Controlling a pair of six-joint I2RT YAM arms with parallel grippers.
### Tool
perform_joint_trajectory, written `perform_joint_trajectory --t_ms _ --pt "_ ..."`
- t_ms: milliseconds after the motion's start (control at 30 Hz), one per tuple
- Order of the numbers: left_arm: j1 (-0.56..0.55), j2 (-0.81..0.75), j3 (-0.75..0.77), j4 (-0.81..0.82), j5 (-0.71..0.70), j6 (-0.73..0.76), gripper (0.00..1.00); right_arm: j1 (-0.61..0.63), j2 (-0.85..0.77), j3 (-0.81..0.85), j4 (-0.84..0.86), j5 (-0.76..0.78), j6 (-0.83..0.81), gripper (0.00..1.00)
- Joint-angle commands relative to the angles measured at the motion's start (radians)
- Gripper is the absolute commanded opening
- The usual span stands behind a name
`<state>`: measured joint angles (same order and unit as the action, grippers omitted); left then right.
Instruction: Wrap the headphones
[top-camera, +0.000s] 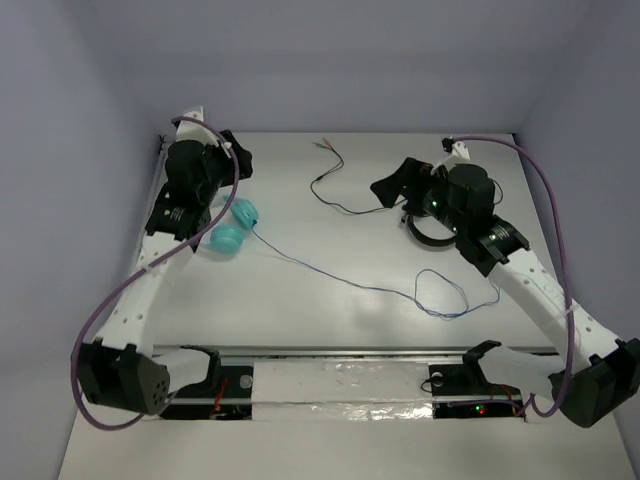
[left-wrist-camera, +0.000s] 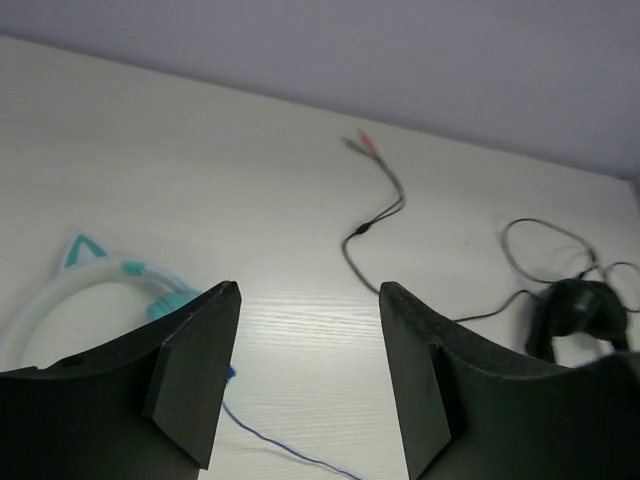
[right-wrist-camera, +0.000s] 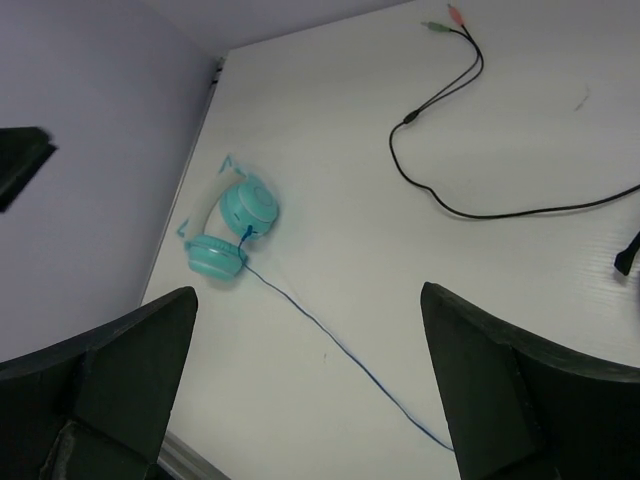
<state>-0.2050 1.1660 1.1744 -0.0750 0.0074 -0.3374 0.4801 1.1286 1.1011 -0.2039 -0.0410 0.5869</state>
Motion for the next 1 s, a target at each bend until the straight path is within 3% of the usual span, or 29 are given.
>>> perform_joint_trajectory --t_ms 0,133,267,333,633,800,967 --pt "0.027 0.104 0.037 -0.069 -0.089 0.083 0.54 0.008 -0.076 -0.052 0.119 -0.068 -0.007 1.0" --pt "0.067 0.236 0.089 -0.088 -0.098 0.115 0.48 0.008 -0.156 -0.139 0.223 -0.046 -0.013 1.0" --pt "0.079 0.345 0.14 -0.091 -0.165 0.184 0.33 0.008 -0.196 -0.182 0.242 -0.011 -0.009 1.0" --pt "0.099 0.409 0.181 -0.104 -0.17 0.207 0.32 0.008 -0.199 -0.182 0.242 -0.017 -0.009 1.0" --pt "0.156 0.618 0.283 -0.175 -0.234 0.307 0.48 0.008 -0.277 -0.27 0.375 -0.068 -0.042 1.0" --pt "0.288 0.636 0.217 -0.137 -0.149 0.304 0.51 0.008 -0.265 -0.273 0.39 -0.126 -0.045 1.0" --pt "0.299 0.688 0.197 -0.124 -0.066 0.348 0.54 0.008 -0.239 -0.259 0.37 -0.109 -0.042 1.0"
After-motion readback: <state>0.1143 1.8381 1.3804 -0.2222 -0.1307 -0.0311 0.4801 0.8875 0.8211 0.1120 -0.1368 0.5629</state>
